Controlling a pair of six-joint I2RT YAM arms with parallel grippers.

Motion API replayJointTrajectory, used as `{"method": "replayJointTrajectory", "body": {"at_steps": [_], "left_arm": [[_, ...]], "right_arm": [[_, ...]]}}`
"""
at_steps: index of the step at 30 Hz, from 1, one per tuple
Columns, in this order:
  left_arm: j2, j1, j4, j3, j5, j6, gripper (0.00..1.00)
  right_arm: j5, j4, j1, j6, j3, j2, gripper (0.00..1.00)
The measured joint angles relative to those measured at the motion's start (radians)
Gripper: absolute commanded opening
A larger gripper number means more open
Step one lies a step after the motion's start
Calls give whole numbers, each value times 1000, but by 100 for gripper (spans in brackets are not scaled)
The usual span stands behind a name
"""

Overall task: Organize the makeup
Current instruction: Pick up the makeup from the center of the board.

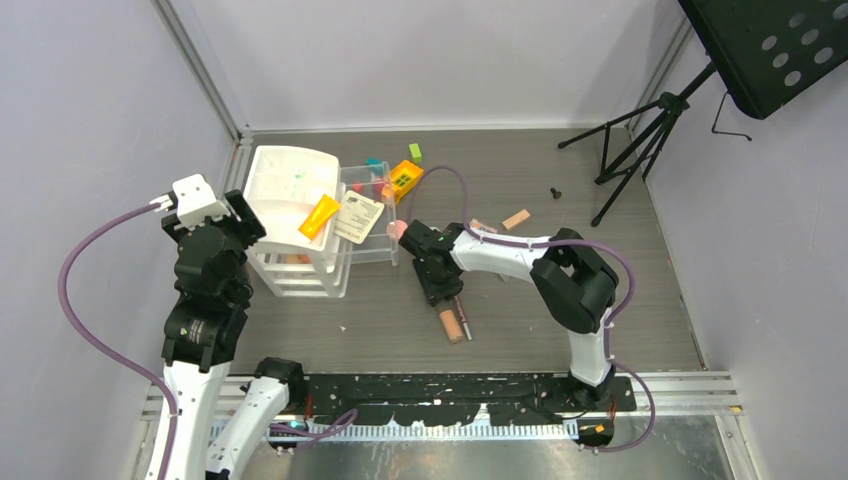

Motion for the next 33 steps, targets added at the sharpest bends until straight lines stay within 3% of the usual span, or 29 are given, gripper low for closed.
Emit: {"method": "replayJointTrajectory", "body": {"at_steps": [10,16,22,27,33], "left_arm": [[0,0,0,0,0,0,68],[-1,0,0,0,0,0,68],[-3,0,0,0,0,0,68],[-3,0,0,0,0,0,68],[-4,0,0,0,0,0,68]], "right_arm": [[98,-61,1,-21,43,-109,1],[227,-51,1,-59,160,-269,1],[356,16,0,-114,174,-350,0],[435,172,2,-188,158,-380,0],[461,520,35,-312,88,-473,0]]}}
